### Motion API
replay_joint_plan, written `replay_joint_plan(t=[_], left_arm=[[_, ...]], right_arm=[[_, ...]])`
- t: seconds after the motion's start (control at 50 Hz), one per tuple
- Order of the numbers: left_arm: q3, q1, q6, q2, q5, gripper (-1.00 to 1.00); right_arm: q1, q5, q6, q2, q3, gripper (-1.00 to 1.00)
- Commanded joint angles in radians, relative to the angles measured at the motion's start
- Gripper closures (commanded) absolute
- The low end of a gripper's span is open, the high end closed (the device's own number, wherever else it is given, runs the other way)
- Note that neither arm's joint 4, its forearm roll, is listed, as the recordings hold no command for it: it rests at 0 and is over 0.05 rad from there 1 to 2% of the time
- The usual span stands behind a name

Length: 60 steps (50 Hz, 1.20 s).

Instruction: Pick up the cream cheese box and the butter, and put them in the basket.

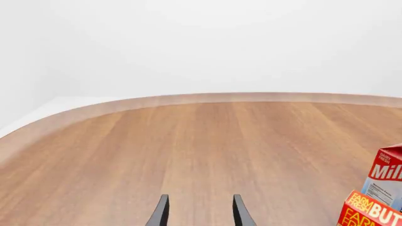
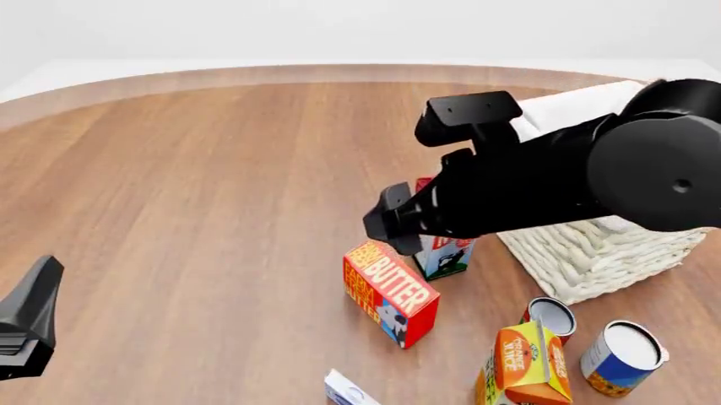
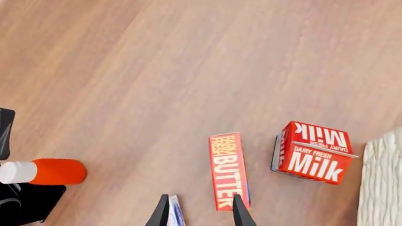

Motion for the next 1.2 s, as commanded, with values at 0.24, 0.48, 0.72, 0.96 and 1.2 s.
replay_joint_plan(t=[0.24, 0.48, 0.72, 0.96, 1.2], left_arm=[[0.0, 0.0, 0.0, 0.0, 0.0, -1.0], [0.0, 0.0, 0.0, 0.0, 0.0, -1.0], [0.0, 0.0, 0.0, 0.0, 0.0, -1.0], [0.0, 0.0, 0.0, 0.0, 0.0, -1.0], [0.0, 0.0, 0.0, 0.0, 0.0, -1.0]], right_arm=[[-0.069, 0.102, -0.084, 0.059, -0.096, -1.0], [-0.085, 0.034, -0.087, 0.071, -0.04, -1.0], [-0.075, -0.044, -0.059, 0.077, 0.014, -1.0], [-0.078, -0.143, -0.014, 0.095, 0.104, -1.0], [-0.093, -0.151, -0.018, 0.1, 0.13, -1.0]])
